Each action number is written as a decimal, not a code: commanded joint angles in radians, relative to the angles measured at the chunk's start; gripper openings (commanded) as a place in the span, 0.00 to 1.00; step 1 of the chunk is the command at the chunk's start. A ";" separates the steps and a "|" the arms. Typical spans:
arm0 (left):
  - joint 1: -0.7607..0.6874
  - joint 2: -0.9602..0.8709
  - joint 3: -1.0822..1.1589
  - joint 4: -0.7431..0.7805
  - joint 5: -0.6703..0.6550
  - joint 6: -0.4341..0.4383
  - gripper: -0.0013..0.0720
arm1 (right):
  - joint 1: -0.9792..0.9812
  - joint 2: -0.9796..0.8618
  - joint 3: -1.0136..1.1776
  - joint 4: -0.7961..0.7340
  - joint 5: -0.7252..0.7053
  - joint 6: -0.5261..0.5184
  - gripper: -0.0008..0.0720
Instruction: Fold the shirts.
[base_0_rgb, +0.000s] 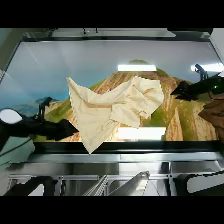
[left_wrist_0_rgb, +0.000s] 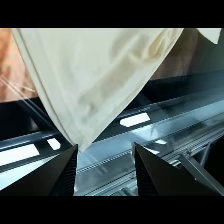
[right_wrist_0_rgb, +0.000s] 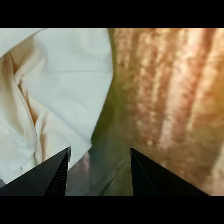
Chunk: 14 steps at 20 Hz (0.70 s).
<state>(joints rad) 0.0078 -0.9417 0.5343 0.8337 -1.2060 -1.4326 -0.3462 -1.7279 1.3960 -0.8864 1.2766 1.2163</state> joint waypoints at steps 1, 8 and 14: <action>-0.093 0.102 -0.154 0.003 0.145 -0.108 0.52 | 0.011 -0.045 0.000 0.129 -0.016 -0.043 0.59; -0.167 -0.047 -0.154 0.006 0.248 -0.119 0.52 | 0.015 -0.045 0.000 0.195 -0.019 -0.088 0.59; -0.317 -0.271 -0.097 0.002 0.330 -0.117 0.52 | 0.015 -0.045 0.000 0.195 -0.012 -0.089 0.59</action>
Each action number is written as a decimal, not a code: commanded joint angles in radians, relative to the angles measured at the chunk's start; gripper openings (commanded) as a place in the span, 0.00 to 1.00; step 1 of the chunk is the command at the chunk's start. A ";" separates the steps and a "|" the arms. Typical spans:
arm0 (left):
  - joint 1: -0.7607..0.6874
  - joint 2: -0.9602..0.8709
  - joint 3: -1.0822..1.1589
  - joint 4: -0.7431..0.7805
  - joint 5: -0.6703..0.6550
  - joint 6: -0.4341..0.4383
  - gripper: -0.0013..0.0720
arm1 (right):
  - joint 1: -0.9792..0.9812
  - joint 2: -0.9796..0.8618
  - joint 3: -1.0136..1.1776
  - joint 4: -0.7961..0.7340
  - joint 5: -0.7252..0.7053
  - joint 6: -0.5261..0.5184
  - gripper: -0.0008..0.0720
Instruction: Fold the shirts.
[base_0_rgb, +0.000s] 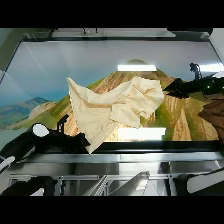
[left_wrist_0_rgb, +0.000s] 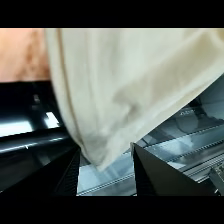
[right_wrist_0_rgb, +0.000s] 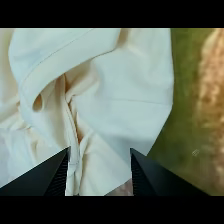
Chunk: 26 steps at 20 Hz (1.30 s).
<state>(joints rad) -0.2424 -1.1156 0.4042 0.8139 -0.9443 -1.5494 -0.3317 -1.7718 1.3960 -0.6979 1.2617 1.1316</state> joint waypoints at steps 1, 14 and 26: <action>-0.094 -0.129 0.067 0.023 0.082 0.000 0.52 | 0.000 0.000 0.000 0.006 0.003 -0.003 0.59; 0.029 -0.140 0.265 0.111 -0.119 0.050 0.04 | -0.063 -0.079 0.000 0.002 -0.006 0.083 0.65; 0.383 0.149 0.266 0.111 -0.205 0.110 0.04 | 0.078 -0.171 0.115 0.133 -0.104 0.097 0.17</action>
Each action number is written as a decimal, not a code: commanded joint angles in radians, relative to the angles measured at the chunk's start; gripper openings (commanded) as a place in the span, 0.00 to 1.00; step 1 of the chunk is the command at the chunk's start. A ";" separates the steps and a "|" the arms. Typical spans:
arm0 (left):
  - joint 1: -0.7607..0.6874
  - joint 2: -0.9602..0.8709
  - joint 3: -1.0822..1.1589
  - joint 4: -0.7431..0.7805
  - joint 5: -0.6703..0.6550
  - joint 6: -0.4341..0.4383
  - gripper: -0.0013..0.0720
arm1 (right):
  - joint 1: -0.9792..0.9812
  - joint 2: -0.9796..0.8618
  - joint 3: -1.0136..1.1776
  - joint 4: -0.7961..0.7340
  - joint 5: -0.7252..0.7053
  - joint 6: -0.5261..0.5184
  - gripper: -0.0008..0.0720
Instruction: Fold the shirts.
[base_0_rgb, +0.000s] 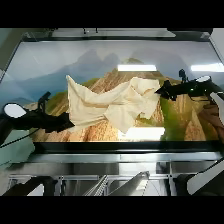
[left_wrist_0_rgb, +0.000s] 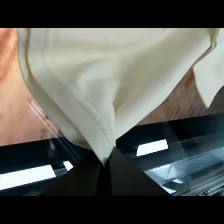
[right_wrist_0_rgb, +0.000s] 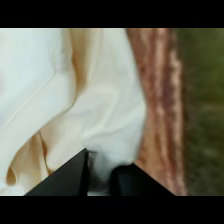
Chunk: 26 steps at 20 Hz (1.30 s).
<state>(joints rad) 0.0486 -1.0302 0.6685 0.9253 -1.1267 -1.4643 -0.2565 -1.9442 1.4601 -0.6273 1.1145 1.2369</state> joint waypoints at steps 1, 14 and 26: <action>0.129 0.090 0.002 -0.002 -0.022 0.026 0.04 | 0.002 0.008 0.067 0.064 0.097 -0.017 0.04; 0.650 0.449 1.178 -0.257 0.072 0.166 0.04 | -0.315 1.128 0.317 0.194 0.019 -0.150 0.03; 0.317 -0.106 1.108 -0.286 -0.118 0.240 0.04 | -0.077 0.667 0.401 0.132 0.093 -0.082 0.03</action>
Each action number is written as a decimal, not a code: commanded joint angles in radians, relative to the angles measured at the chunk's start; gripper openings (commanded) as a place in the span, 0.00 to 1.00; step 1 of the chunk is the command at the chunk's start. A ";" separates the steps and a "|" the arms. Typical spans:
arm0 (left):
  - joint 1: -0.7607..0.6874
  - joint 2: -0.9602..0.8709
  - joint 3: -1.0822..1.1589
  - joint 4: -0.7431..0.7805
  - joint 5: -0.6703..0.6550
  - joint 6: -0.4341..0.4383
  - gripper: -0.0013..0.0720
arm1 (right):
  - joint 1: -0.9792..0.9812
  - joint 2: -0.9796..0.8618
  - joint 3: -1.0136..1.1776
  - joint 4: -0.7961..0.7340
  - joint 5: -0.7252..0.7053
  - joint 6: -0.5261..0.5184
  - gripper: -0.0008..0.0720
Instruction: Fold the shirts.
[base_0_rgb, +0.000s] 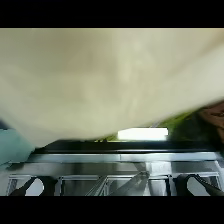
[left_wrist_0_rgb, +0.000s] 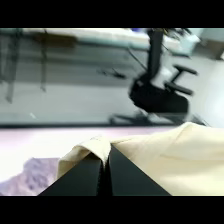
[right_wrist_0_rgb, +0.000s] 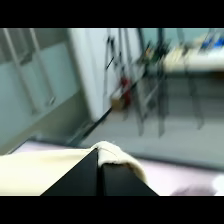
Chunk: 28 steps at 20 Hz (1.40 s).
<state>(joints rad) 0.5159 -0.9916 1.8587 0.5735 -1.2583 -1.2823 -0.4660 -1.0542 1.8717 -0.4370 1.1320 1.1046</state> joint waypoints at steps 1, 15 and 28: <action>-0.215 -0.216 -0.113 0.101 0.018 0.063 0.04 | 0.209 -0.335 -0.016 -0.102 0.103 0.063 0.03; -0.383 -0.679 0.048 0.263 0.032 0.038 0.04 | 0.295 -0.705 -0.014 -0.143 0.136 0.043 0.03; -0.472 0.226 0.048 0.190 0.218 0.102 0.04 | 0.279 0.236 -0.014 -0.244 -0.129 -0.166 0.04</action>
<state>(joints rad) 0.0479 -0.9356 1.9076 0.7719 -1.1366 -1.1797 -0.1864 -1.0069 1.8580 -0.6014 1.1458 0.9871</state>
